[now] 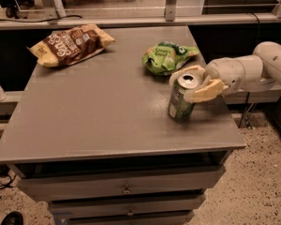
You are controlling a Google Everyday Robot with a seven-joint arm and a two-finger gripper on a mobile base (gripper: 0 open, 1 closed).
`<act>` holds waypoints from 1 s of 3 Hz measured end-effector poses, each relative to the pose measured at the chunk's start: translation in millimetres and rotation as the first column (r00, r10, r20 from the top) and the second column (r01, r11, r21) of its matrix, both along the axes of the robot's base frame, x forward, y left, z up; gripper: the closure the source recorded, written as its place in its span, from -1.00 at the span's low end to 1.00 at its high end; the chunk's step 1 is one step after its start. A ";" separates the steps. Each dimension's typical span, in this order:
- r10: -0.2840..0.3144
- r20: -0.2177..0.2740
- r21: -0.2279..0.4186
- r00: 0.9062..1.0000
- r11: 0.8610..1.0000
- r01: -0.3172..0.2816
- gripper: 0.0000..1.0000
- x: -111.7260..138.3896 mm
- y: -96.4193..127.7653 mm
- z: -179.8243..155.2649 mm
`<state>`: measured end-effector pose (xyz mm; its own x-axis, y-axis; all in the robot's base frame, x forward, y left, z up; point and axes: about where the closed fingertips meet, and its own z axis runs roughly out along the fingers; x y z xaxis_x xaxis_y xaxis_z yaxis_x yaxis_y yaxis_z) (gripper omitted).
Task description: Place green can upright
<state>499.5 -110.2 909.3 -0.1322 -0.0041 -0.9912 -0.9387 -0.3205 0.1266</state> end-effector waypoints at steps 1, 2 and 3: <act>0.003 -0.027 0.008 1.000 1.000 -0.003 0.20 0.7 -1.0 -0.2; 0.006 -0.046 0.015 0.999 1.000 -0.005 -0.27 0.3 -2.4 -0.4; 0.010 -0.059 0.022 0.998 1.000 -0.009 -0.76 -1.3 -3.6 -1.2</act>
Offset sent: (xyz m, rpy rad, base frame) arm -0.0736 -0.0426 0.0073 0.0568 0.0651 0.3108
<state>498.2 -113.8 908.2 -0.1908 0.0155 -0.9815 -0.9267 -0.3328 0.1748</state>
